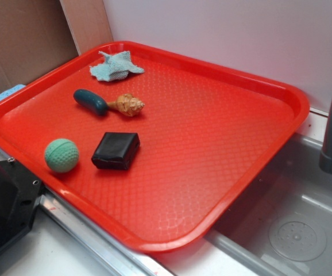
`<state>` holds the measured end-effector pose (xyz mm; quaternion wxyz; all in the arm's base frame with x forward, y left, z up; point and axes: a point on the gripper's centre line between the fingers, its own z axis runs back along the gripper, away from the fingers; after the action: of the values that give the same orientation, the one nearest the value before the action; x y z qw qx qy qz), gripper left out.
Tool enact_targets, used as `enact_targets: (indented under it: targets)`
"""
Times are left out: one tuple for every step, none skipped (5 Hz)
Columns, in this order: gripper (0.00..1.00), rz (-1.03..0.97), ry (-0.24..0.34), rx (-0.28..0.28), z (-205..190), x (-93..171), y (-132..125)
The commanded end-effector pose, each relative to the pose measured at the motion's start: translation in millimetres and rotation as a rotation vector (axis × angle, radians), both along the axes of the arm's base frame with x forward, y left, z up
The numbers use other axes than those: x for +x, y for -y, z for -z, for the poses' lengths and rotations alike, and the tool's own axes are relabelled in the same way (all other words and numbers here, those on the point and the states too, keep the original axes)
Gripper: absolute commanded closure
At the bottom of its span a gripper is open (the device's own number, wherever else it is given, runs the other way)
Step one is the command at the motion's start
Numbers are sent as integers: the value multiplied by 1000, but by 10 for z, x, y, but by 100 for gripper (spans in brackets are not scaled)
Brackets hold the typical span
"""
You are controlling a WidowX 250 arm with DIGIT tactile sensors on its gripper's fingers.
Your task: Grab the blue cloth.
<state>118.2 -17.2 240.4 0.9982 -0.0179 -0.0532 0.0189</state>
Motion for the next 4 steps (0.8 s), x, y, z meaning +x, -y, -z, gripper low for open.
enact_targets:
  targets:
    - [0, 0, 0, 0, 0, 0, 0]
    - [0, -166, 39, 49, 146, 171, -138]
    - [0, -301, 105, 63, 302, 337, -356]
    - [0, -395, 124, 72, 526, 479, -547]
